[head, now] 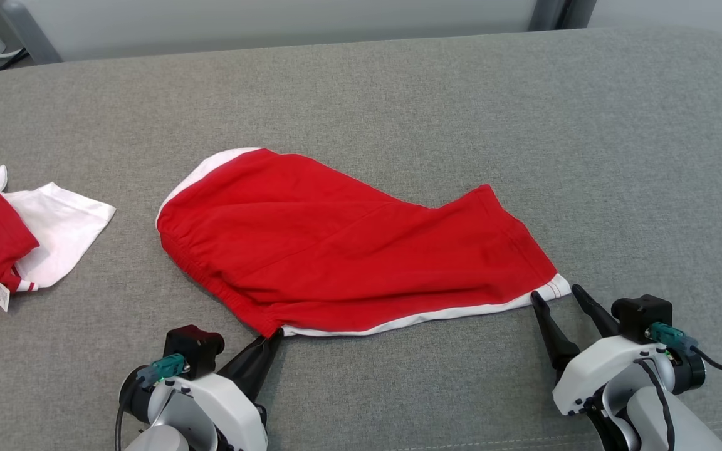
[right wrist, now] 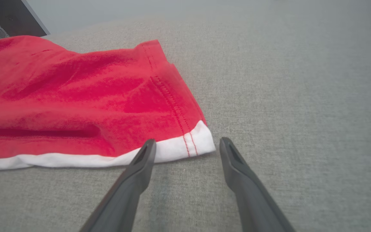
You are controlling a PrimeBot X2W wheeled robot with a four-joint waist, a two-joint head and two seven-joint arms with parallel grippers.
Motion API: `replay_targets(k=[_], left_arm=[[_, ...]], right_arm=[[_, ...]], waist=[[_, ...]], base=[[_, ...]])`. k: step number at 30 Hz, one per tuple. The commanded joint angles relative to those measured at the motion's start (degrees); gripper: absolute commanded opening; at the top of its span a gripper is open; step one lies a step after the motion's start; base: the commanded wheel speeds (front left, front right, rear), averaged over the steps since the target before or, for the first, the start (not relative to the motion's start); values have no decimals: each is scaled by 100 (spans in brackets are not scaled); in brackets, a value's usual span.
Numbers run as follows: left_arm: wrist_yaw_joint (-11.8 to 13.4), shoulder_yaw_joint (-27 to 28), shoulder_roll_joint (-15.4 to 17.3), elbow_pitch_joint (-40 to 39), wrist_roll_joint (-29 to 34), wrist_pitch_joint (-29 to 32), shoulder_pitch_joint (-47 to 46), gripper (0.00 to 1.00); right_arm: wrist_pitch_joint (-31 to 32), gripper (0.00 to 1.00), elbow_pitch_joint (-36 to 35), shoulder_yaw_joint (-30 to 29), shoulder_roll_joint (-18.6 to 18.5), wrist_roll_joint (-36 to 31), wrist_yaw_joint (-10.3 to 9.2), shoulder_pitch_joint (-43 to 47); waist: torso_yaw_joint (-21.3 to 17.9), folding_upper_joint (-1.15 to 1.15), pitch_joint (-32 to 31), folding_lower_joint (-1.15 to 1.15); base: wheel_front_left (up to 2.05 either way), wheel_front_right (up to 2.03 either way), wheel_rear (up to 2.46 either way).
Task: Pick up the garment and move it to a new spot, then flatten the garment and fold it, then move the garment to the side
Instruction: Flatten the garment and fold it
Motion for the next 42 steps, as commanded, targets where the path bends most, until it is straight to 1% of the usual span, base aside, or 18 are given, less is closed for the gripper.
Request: replay_targets(k=[1,10,13,18,22,31,36,37,42], left_arm=[[9,174,95,-125,-22,5,-205,0],[12,155,71,-84,-43,-39,-260,0],[15,153,69,-43,-52,-57,-272,0],[38,190,83,25,-95,-104,-243,0],[49,223,107,91,-152,-129,-195,0],[87,282,163,186,-285,-176,-9,0],[89,288,184,223,-347,-169,59,0],[82,281,180,249,-369,-172,91,0],[66,248,159,308,-421,-175,181,0]], right_arm=[[-50,100,-8,126,-25,59,40,-133],[-107,100,234,206,-95,169,40,-340],[-130,100,151,144,-132,181,40,-324],[-147,100,-179,23,-152,143,40,-202],[-151,100,-776,-233,-173,-18,40,47],[-152,100,-2506,-875,-83,-536,40,891],[-153,100,-3333,-933,-104,-781,40,1280],[-153,100,-3601,-932,-131,-874,40,1458],[-153,100,-4121,-995,-164,-1053,40,1927]], waist=[[11,0,0,0],[-1,0,29,0],[-31,0,15,0],[-132,0,-60,0],[-238,0,-174,0],[-510,0,-437,0],[-583,0,-580,0],[-591,0,-654,0],[-583,0,-821,0]], base=[[0,0,0],[0,0,0],[0,0,0],[0,0,0],[0,0,0],[0,0,0],[0,0,0],[0,0,0],[0,0,0]])
